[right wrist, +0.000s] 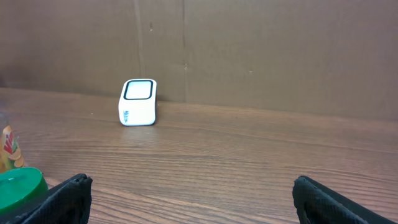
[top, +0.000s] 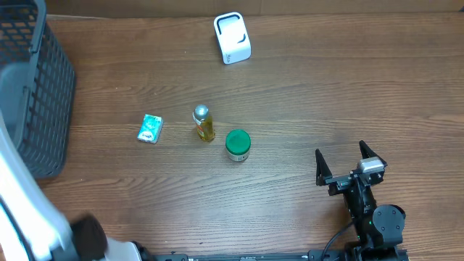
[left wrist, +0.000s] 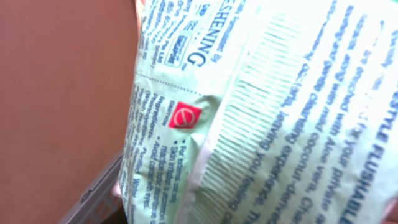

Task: Scan the item barcode
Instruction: 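Pull the wipes pack out with the left gripper and drop it near the bottle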

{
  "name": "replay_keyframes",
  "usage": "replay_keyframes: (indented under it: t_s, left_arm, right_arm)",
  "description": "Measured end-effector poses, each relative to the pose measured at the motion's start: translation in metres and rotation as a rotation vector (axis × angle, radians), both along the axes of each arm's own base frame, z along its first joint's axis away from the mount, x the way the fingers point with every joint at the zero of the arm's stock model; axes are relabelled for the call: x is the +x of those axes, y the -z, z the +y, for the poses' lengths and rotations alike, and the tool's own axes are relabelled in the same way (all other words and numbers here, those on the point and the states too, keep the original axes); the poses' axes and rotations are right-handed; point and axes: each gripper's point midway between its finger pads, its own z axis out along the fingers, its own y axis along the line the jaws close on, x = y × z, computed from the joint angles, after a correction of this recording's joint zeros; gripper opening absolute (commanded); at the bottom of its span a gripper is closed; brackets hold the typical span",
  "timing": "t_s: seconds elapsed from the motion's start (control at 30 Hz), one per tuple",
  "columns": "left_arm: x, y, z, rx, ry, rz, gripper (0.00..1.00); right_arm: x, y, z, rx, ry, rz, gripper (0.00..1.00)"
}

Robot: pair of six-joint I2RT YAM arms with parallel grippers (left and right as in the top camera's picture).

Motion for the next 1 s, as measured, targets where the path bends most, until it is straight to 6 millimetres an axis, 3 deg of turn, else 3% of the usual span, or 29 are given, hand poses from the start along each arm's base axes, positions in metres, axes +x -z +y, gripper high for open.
replay_keyframes:
  t_s: [0.1, 0.2, 0.3, 0.6, 0.67, 1.0]
  left_arm:
    - [-0.041, -0.029, -0.054, -0.015, 0.060, -0.035, 0.35]
    - [-0.061, -0.014, -0.095, -0.087, 0.128, 0.042, 0.33]
    - [-0.067, 0.037, -0.125, -0.195, 0.176, 0.228, 0.31]
    - [-0.040, 0.215, -0.178, -0.344, 0.230, 0.762, 0.36]
    - [-0.043, 0.245, -0.182, -0.365, 0.220, 0.836, 0.38]
    - [-0.063, 0.356, -0.186, -0.443, 0.158, 1.008, 0.42]
  right_arm:
    - [0.000, 0.000, 0.000, 0.000, 0.000, 0.000, 1.00]
    - [0.000, 0.000, 0.000, 0.000, 0.000, 0.000, 1.00]
    - [0.000, 0.000, 0.000, 0.000, 0.000, -0.001, 1.00]
    - [0.000, 0.000, 0.000, 0.000, 0.000, 0.000, 1.00]
    - [0.000, 0.000, 0.000, 0.000, 0.000, 0.000, 1.00]
    - [0.000, 0.000, 0.000, 0.000, 0.000, 0.000, 1.00]
